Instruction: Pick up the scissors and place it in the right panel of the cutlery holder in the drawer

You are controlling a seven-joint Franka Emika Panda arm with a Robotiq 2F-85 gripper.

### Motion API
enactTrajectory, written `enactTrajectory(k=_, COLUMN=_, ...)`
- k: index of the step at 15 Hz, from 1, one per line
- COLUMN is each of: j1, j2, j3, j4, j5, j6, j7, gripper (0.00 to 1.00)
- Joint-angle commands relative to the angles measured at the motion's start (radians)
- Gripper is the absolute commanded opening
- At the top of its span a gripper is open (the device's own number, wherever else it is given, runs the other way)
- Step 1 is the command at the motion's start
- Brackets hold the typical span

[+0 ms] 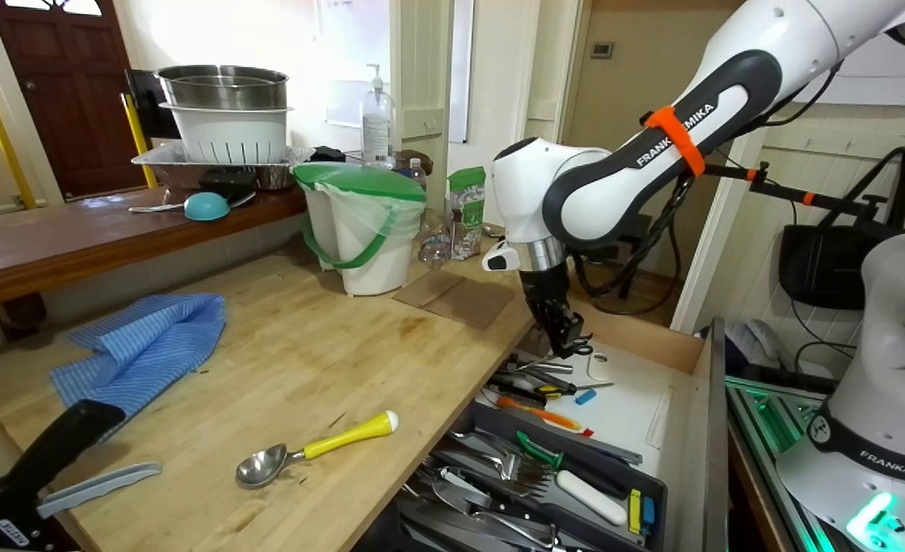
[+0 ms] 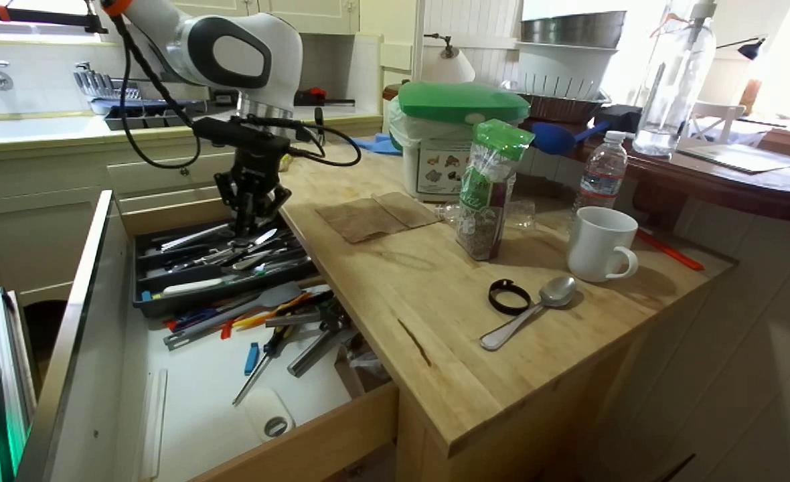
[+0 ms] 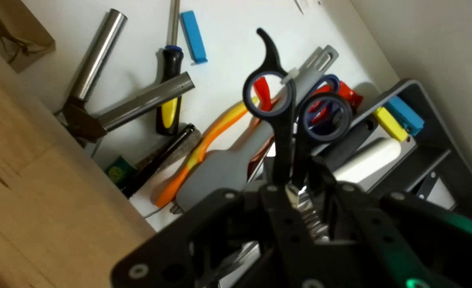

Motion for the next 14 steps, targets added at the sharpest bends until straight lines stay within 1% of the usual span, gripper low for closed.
enactTrajectory(k=1, j1=-0.021, j2=0.153, j3=0.010, j4=0.186, j5=-0.035, j6=-0.123, j7=0.013, gripper=0.06)
enactTrajectory(k=2, j1=-0.022, j2=0.170, j3=0.011, j4=0.211, j5=-0.031, j6=-0.132, j7=0.054, gripper=0.06)
enactTrajectory(k=4, j1=-0.029, j2=0.191, j3=0.019, j4=0.241, j5=-0.022, j6=-0.155, j7=0.057, gripper=0.06)
enactTrajectory(k=6, j1=-0.040, j2=0.184, j3=0.032, j4=0.234, j5=-0.011, j6=-0.160, j7=0.019, gripper=0.06)
enactTrajectory(k=7, j1=-0.041, j2=0.177, j3=0.030, j4=0.216, j5=-0.024, j6=-0.122, j7=0.036, gripper=0.06)
enactTrajectory(k=8, j1=-0.043, j2=0.181, j3=0.033, j4=0.219, j5=-0.024, j6=-0.123, j7=0.035, gripper=0.22)
enactTrajectory(k=12, j1=-0.044, j2=0.180, j3=0.034, j4=0.219, j5=-0.024, j6=-0.123, j7=0.035, gripper=0.22)
enactTrajectory(k=13, j1=-0.044, j2=0.180, j3=0.034, j4=0.219, j5=-0.024, j6=-0.123, j7=0.035, gripper=0.06)
enactTrajectory(k=14, j1=-0.027, j2=0.186, j3=0.037, j4=0.226, j5=-0.035, j6=-0.148, j7=0.085, gripper=0.06)
